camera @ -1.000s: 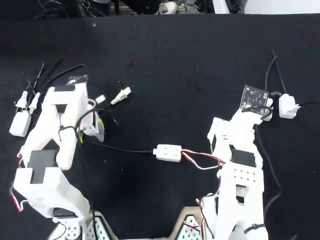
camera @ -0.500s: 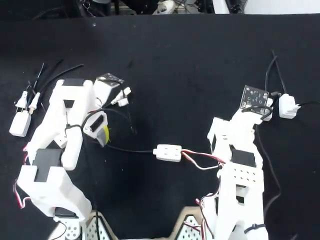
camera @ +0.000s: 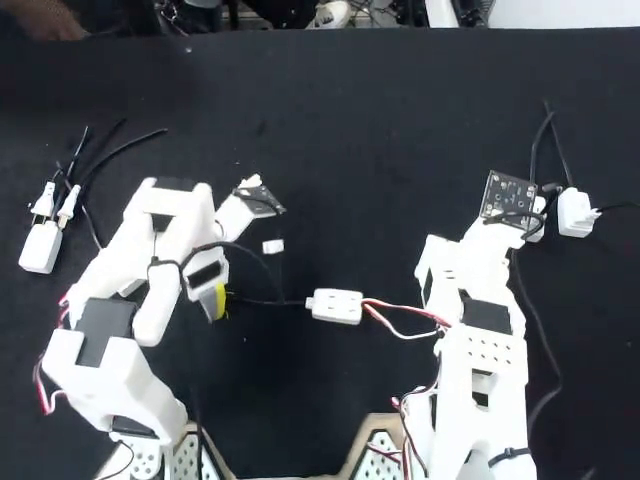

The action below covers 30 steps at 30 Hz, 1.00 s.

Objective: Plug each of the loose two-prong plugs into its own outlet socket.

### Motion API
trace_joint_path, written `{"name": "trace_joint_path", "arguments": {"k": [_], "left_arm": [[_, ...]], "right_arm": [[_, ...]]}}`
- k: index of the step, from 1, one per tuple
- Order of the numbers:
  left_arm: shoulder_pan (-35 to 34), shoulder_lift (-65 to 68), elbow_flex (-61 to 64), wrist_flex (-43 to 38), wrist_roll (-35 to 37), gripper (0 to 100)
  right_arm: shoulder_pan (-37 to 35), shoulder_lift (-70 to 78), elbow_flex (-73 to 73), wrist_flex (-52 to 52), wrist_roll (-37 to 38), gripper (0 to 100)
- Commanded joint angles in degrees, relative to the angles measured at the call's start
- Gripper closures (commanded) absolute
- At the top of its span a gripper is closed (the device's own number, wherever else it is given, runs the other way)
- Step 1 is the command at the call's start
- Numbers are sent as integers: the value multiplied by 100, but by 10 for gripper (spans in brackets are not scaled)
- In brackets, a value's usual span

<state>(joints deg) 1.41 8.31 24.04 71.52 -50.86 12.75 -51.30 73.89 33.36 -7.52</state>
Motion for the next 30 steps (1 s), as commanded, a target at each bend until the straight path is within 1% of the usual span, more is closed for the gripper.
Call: {"name": "trace_joint_path", "arguments": {"k": [1,5,6,9,11,12,13,15,20,25,28,30], "left_arm": [[-189,-88,277,-835,299,777],[-198,-114,224,-677,387,779],[-198,-114,189,-615,369,792],[-189,-62,127,-571,360,875],[-198,-62,154,-571,360,963],[-207,-62,154,-563,360,978],[-233,-79,171,-475,369,956],[-242,-114,119,-176,360,973],[-418,-114,4,431,325,971],[-980,-114,66,527,-510,971],[-1112,-114,66,527,-642,971],[-1103,-114,4,695,-668,970]], "right_arm": [[-79,-119,-22,-123,-35,719],[-79,-110,-22,-123,-35,719],[-79,-110,-22,-123,-35,719],[-79,-119,-22,-123,-35,719],[-79,-119,-22,-123,-35,719],[-79,-119,-22,-123,-35,719],[-79,-119,-22,-123,-35,719],[-79,-119,-22,-123,-35,719],[-79,-119,-22,-123,-35,719],[-79,-119,-22,-123,-35,719],[-88,-119,-31,-123,-35,719],[-88,-119,-31,-123,-35,719]]}}
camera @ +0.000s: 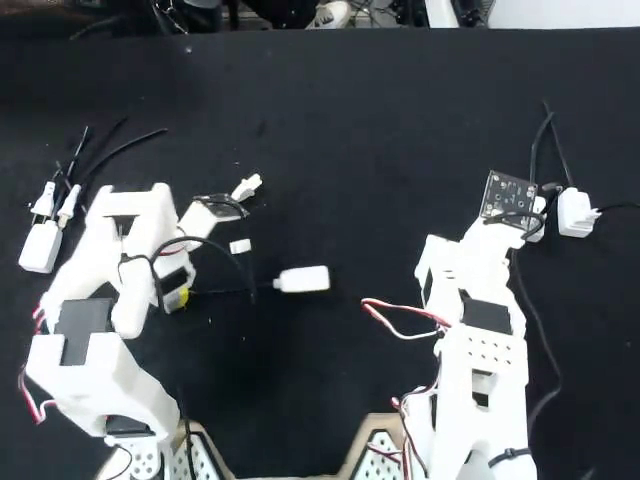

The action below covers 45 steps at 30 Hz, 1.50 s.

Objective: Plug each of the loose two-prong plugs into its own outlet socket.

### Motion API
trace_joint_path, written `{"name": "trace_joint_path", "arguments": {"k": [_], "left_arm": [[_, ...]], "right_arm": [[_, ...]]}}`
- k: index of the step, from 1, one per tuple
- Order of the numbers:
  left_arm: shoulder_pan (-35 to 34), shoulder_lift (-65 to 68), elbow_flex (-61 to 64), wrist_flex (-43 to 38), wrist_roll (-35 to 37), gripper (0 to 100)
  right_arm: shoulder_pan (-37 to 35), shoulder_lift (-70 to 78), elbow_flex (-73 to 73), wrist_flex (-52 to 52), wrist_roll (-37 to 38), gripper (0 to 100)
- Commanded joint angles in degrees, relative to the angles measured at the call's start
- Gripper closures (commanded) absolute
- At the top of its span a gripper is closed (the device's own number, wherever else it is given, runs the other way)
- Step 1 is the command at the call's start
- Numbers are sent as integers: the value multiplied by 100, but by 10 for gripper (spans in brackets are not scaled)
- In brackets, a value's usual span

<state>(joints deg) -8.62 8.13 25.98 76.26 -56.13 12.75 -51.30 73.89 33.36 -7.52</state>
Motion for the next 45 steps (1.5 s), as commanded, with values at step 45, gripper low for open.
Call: {"name": "trace_joint_path", "arguments": {"k": [45], "left_arm": [[2738,-44,-1191,-1538,4738,834]], "right_arm": [[-35,-127,-57,-123,-35,719]]}}
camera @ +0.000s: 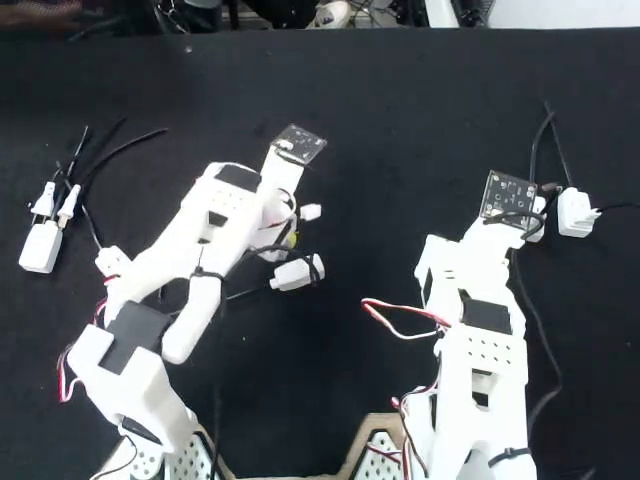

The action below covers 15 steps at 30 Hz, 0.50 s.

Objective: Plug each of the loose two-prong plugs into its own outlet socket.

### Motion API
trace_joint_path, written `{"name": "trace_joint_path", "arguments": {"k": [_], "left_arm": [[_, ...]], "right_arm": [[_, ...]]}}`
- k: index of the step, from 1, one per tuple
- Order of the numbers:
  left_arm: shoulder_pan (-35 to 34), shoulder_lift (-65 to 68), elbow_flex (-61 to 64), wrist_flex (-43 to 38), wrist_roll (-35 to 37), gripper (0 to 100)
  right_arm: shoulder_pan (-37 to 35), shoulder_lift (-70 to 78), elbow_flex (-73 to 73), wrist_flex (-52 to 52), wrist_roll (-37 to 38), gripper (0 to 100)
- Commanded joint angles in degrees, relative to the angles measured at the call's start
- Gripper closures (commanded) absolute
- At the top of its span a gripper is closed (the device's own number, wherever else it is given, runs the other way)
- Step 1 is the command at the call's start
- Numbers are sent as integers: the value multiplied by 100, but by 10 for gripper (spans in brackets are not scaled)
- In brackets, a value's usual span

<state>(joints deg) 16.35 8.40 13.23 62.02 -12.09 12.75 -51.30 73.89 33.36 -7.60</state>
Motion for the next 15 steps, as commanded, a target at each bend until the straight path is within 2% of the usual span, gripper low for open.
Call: {"name": "trace_joint_path", "arguments": {"k": [1,5,9,12,15], "left_arm": [[365,-114,198,-114,369,834],[752,-308,303,0,360,834],[734,-818,303,167,352,834],[312,-1363,330,255,325,834],[-470,-1732,312,220,352,834]], "right_arm": [[-35,-127,-66,-123,-26,719],[-62,-127,-66,-123,-26,719],[-44,-127,-66,-123,-26,719],[-53,-127,-66,-123,-26,719],[-70,-127,-66,-123,-26,719]]}}
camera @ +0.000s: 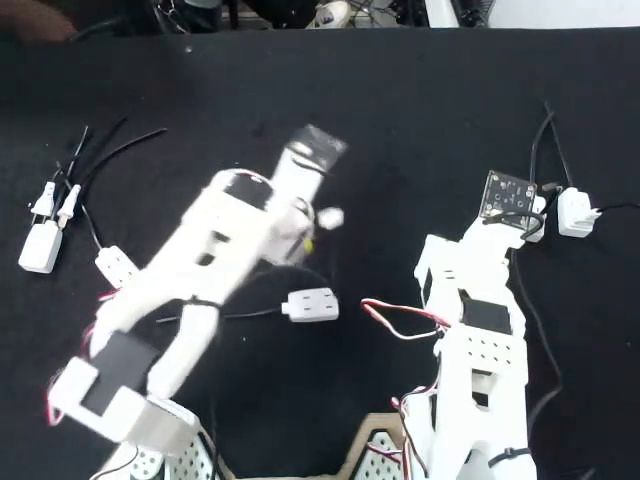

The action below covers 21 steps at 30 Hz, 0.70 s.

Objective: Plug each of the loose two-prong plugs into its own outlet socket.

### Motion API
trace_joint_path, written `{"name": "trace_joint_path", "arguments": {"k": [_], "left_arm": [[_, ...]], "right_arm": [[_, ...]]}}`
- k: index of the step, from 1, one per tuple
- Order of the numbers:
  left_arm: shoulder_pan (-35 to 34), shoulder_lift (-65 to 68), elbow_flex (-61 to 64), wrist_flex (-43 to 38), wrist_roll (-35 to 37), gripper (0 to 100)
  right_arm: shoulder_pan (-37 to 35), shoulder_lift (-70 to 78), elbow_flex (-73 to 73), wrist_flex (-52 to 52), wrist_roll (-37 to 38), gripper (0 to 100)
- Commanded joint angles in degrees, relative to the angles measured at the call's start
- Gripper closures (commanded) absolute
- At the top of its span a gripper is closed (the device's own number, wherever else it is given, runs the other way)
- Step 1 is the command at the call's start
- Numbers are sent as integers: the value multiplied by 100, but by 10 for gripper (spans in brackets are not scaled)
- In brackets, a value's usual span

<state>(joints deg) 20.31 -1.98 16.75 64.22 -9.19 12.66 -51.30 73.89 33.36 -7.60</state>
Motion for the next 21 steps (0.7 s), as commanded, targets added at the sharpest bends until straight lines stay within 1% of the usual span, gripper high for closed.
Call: {"name": "trace_joint_path", "arguments": {"k": [1,4,7,10,11,16,21], "left_arm": [[-1165,-765,-48,-18,62,833],[-1938,-686,-251,-62,9,829],[-2369,-229,-637,35,-510,812],[-2413,466,-1200,431,-844,751],[-2396,721,-1446,554,-905,744],[-2299,1820,-2721,765,-1090,745],[-2193,2479,-3486,765,-1521,744]], "right_arm": [[-62,-127,-57,-123,-26,719],[-62,-127,-57,-123,-26,719],[-70,-127,-40,-123,-26,719],[-70,-127,-31,-123,-26,719],[-70,-127,-31,-123,-26,719],[-70,-101,-13,-123,-26,719],[-70,-119,48,-123,-26,719]]}}
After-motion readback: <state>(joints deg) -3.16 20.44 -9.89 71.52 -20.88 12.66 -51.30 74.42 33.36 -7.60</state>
